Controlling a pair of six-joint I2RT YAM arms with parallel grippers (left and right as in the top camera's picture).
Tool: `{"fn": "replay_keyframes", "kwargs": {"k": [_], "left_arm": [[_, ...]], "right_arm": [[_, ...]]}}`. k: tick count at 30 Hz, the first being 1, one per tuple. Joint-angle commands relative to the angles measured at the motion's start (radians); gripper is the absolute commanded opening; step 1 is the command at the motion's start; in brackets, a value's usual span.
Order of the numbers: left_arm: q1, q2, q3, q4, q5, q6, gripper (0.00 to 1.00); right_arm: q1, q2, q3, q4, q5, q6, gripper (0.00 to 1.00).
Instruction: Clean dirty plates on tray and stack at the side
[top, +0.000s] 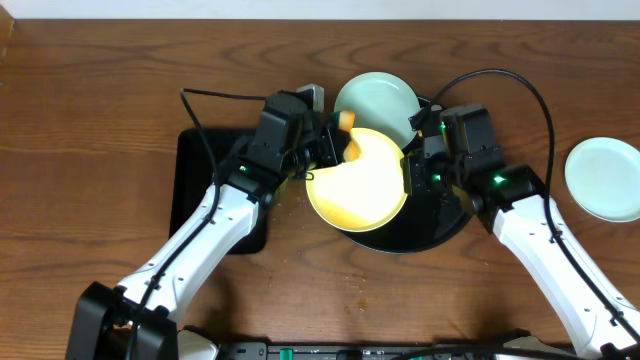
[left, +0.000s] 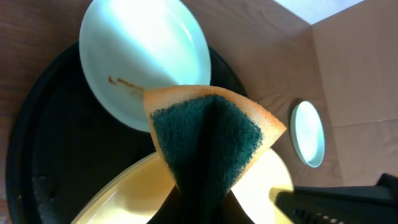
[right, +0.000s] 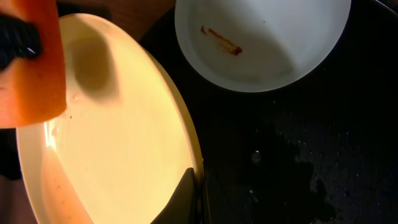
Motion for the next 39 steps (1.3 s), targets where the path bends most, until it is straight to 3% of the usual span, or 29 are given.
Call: {"fn": "replay_keyframes", "kwargs": {"k": [1, 25, 39], "left_arm": [[0.002, 0.000, -0.028, 0.002, -0.042, 0.030, 0.07], [-0.047, 0.000, -0.046, -0.029, -0.050, 0.044, 0.08], [-0.055, -0.081, -0.046, 0.116, -0.051, 0.044, 0.07]], "right_arm": [[0.003, -0.020, -0.002, 0.008, -0.034, -0.006, 0.01], [-0.004, -0.031, -0.002, 0.024, -0.025, -0.007, 0.01], [-0.010, -0.031, -0.002, 0.013, 0.099, -0.043, 0.01]]}}
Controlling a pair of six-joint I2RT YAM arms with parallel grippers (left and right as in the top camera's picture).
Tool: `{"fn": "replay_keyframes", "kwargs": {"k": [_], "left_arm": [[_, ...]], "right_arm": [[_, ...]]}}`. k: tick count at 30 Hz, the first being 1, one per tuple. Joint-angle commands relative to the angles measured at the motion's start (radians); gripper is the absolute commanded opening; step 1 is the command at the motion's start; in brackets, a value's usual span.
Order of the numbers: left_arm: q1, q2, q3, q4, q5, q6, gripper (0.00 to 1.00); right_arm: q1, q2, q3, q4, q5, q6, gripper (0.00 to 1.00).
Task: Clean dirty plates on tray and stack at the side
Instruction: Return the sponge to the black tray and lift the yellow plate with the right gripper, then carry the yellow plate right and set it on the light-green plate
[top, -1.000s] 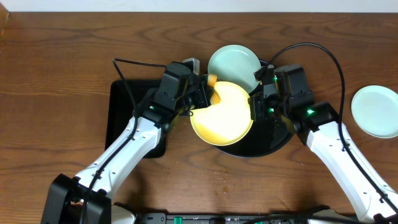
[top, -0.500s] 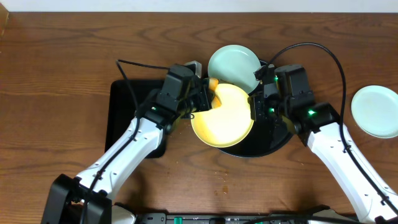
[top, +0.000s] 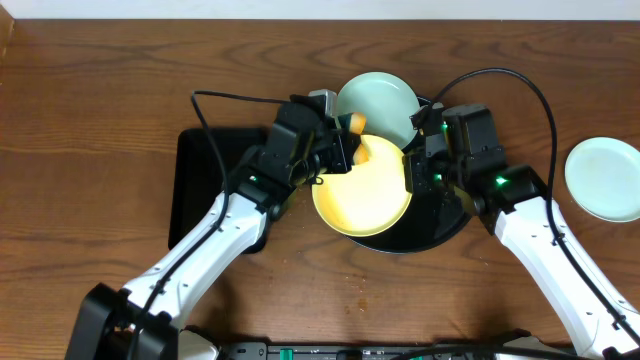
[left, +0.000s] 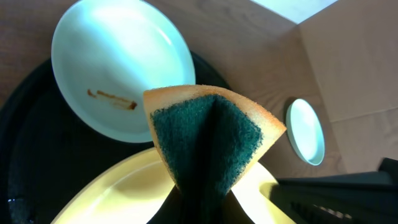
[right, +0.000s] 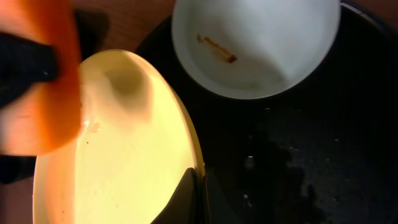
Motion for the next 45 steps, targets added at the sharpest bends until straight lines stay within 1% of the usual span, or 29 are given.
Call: {"fn": "replay_keyframes", "kwargs": {"k": [1, 4, 6, 13, 19, 21, 24, 29, 32, 36, 41, 45], "left_arm": [[0.009, -0.072, -0.006, 0.002, -0.003, 0.018, 0.08], [0.042, -0.110, -0.006, -0.049, -0.014, 0.034, 0.07], [0.079, -0.127, -0.006, -0.107, -0.014, 0.070, 0.07], [0.294, -0.145, -0.006, -0.380, -0.013, 0.159, 0.07], [0.471, -0.145, -0.006, -0.535, -0.014, 0.268, 0.07], [0.529, -0.145, -0.006, -0.579, -0.014, 0.275, 0.08], [0.583, -0.145, -0.006, -0.621, -0.014, 0.294, 0.07], [0.620, -0.143, -0.006, -0.674, -0.016, 0.355, 0.07], [0.620, -0.143, -0.006, -0.697, -0.063, 0.365, 0.08], [0.620, -0.138, -0.006, -0.733, -0.138, 0.365, 0.08], [0.620, -0.131, -0.007, -0.750, -0.144, 0.369, 0.08], [0.620, -0.131, -0.013, -0.751, -0.144, 0.368, 0.08]], "right_arm": [[-0.008, -0.020, -0.001, 0.000, 0.077, -0.024, 0.01], [-0.008, -0.020, -0.001, 0.000, 0.117, -0.029, 0.01], [-0.008, -0.020, -0.001, 0.000, 0.149, -0.039, 0.01], [-0.007, -0.036, -0.001, -0.012, 0.381, -0.088, 0.01], [-0.007, -0.091, 0.000, -0.007, 0.461, -0.111, 0.01], [-0.007, -0.109, 0.000, -0.002, 0.496, -0.125, 0.01], [-0.007, -0.132, 0.000, 0.004, 0.499, -0.125, 0.01], [-0.007, -0.152, 0.000, 0.020, 0.544, -0.184, 0.01], [-0.005, -0.157, 0.000, 0.024, 0.568, -0.238, 0.01], [0.038, -0.157, 0.000, 0.024, 0.720, -0.283, 0.01], [0.175, -0.157, 0.000, 0.043, 0.902, -0.364, 0.01], [0.325, -0.153, 0.000, 0.076, 1.108, -0.493, 0.01]]}}
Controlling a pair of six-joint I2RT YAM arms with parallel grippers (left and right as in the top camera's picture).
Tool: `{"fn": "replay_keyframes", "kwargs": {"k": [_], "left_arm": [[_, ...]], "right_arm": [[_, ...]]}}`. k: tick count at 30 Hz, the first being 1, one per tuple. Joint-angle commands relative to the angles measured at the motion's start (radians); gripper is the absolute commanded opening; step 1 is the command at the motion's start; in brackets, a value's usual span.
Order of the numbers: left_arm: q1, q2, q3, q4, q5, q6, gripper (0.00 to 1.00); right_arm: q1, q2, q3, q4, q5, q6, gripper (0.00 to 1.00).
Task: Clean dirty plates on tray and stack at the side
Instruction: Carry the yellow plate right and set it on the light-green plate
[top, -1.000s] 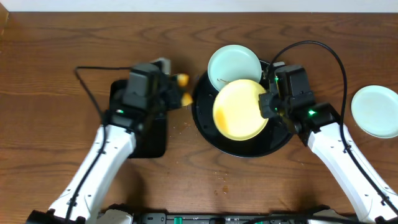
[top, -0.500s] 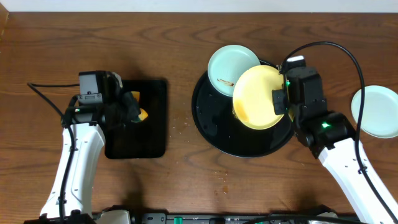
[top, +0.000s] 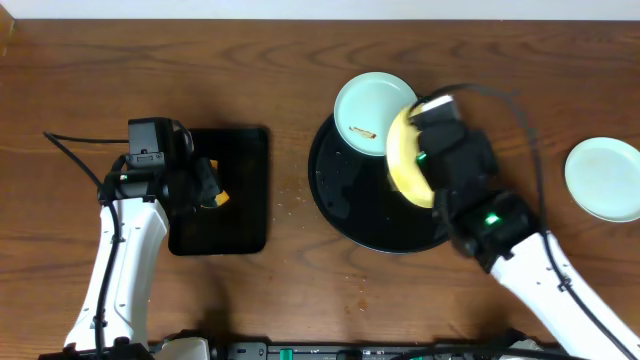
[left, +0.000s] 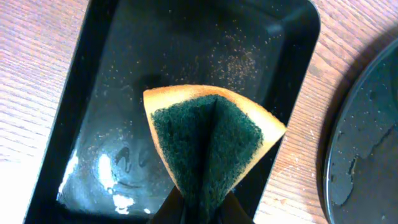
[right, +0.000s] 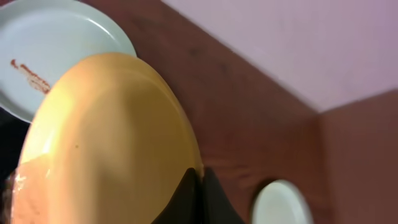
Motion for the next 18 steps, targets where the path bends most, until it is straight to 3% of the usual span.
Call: {"fn": "replay_keyframes", "kwargs": {"k": [1, 6, 13, 18], "left_arm": [[0.005, 0.003, -0.013, -0.003, -0.018, 0.019, 0.07], [0.005, 0.004, -0.021, -0.003, -0.018, 0.018, 0.08], [0.005, 0.004, -0.023, -0.003, -0.018, 0.018, 0.08], [0.005, 0.004, -0.023, -0.003, -0.018, 0.018, 0.08]], "right_arm": [[0.124, -0.011, 0.002, 0.029, 0.280, -0.164, 0.01], [0.253, 0.026, 0.002, 0.086, 0.483, -0.303, 0.01], [0.319, 0.116, 0.002, 0.122, 0.579, -0.314, 0.01], [0.369, 0.185, 0.002, 0.253, 0.771, -0.333, 0.01]]}}
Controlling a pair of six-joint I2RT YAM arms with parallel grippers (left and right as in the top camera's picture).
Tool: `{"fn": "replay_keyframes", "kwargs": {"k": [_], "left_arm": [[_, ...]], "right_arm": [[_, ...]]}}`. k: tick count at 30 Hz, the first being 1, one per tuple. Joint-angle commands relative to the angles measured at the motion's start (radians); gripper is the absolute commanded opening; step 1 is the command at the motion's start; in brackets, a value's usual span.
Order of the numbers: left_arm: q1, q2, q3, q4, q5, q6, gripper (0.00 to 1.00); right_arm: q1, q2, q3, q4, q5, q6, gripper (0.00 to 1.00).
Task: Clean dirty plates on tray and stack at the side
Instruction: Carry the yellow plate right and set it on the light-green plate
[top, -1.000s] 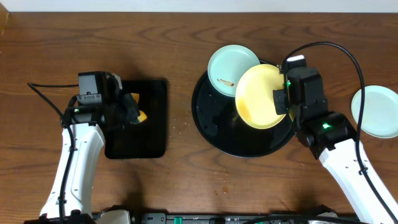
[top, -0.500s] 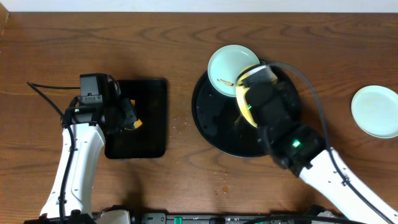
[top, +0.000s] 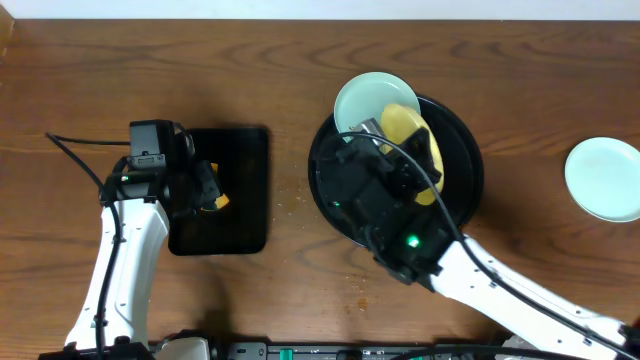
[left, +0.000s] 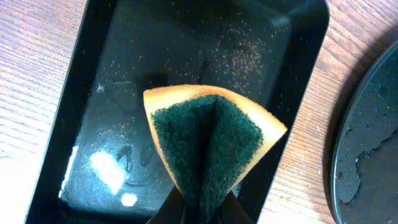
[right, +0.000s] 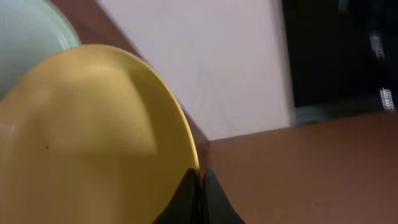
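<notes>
My right gripper is shut on the rim of a yellow plate, held tilted on edge high above the round black tray. In the right wrist view the yellow plate fills the left, pinched at my right gripper. A pale green plate with a brown streak lies at the tray's back left. My left gripper is shut on a folded orange-and-green sponge over the black rectangular tray.
A second pale green plate lies alone on the wooden table at the far right. The round tray's wet edge shows at the right of the left wrist view. Crumbs speckle the wood between the two trays.
My right arm has risen toward the overhead camera with the yellow plate, which now stands more on edge. My left gripper and the sponge have hardly moved over the rectangular tray.
First my left gripper held the sponge against the yellow plate, which my right gripper held by the rim over the round tray. Then the sponge was at the plate's far rim. Later the sponge was back over the rectangular tray and the plate was lifted, now higher.
</notes>
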Motion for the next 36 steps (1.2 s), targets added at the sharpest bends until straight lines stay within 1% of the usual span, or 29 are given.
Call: {"fn": "replay_keyframes", "kwargs": {"k": [1, 5, 9, 13, 16, 20, 21, 22, 25, 30, 33, 36], "left_arm": [[0.005, 0.004, -0.009, -0.003, -0.013, 0.009, 0.08], [0.005, 0.004, -0.009, -0.003, -0.013, 0.009, 0.08], [0.005, 0.004, -0.009, -0.002, -0.013, 0.009, 0.08], [0.005, 0.004, -0.009, -0.003, -0.013, 0.009, 0.08], [0.005, 0.004, -0.009, -0.003, -0.013, 0.009, 0.08], [0.005, 0.004, -0.009, -0.003, -0.013, 0.009, 0.08], [0.005, 0.004, -0.009, -0.003, -0.013, 0.009, 0.08], [0.005, 0.004, -0.009, -0.003, -0.013, 0.009, 0.08], [0.005, 0.004, -0.009, -0.002, -0.013, 0.009, 0.08], [0.005, 0.004, -0.009, -0.002, -0.013, 0.009, 0.08], [0.005, 0.004, -0.009, -0.002, -0.013, 0.009, 0.08], [0.005, 0.004, -0.009, -0.002, -0.013, 0.009, 0.08]], "right_arm": [[0.050, 0.029, 0.002, 0.041, 0.183, -0.048, 0.01], [0.088, 0.036, 0.002, 0.042, 0.181, -0.054, 0.01], [0.086, 0.036, 0.002, 0.044, 0.135, -0.010, 0.01], [0.080, 0.036, 0.002, 0.045, 0.108, -0.003, 0.01], [0.046, 0.035, 0.002, 0.031, -0.011, 0.079, 0.01], [-0.053, 0.023, 0.002, -0.032, -0.240, 0.236, 0.01], [-0.103, 0.007, 0.003, -0.053, -0.343, 0.286, 0.01], [-0.121, 0.000, 0.003, -0.060, -0.381, 0.302, 0.01], [-0.259, -0.063, 0.009, -0.105, -0.635, 0.401, 0.01], [-0.588, -0.204, 0.011, -0.155, -0.994, 0.549, 0.01], [-0.835, -0.262, 0.011, -0.168, -1.122, 0.605, 0.01], [-1.068, -0.266, 0.011, -0.180, -1.170, 0.645, 0.01]]}}
